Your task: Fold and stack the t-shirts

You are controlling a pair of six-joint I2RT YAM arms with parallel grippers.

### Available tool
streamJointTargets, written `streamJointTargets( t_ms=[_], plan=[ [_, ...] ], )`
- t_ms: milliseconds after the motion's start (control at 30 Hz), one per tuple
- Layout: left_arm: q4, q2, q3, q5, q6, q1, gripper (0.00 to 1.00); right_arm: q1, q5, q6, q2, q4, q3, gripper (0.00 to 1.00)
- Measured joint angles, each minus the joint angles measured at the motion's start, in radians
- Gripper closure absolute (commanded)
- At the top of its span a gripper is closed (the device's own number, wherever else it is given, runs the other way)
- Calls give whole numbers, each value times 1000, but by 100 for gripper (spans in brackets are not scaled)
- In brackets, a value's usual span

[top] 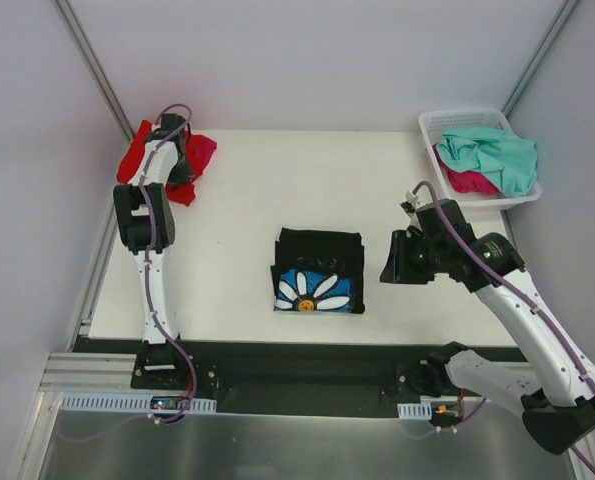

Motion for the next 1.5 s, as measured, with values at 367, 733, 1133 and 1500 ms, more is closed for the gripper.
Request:
streamJointTargets(
  t_ms=[367,733,1133,1500],
  plan=[
    [-142,-40,-37,47,-44,-28,100,0,-29,2,-21,-8,44,66],
    [-262,-204,-298,117,-89,-121,100,2,-53,10,-40,-7,46,66],
    [-156,-441,-696,257,-239,-429,100,18,-61,24,-85,-8,46,66],
    [-85,-476,-743,302,-374,-578,1,59,-57,42,-100,-8,46,65]
  ],
)
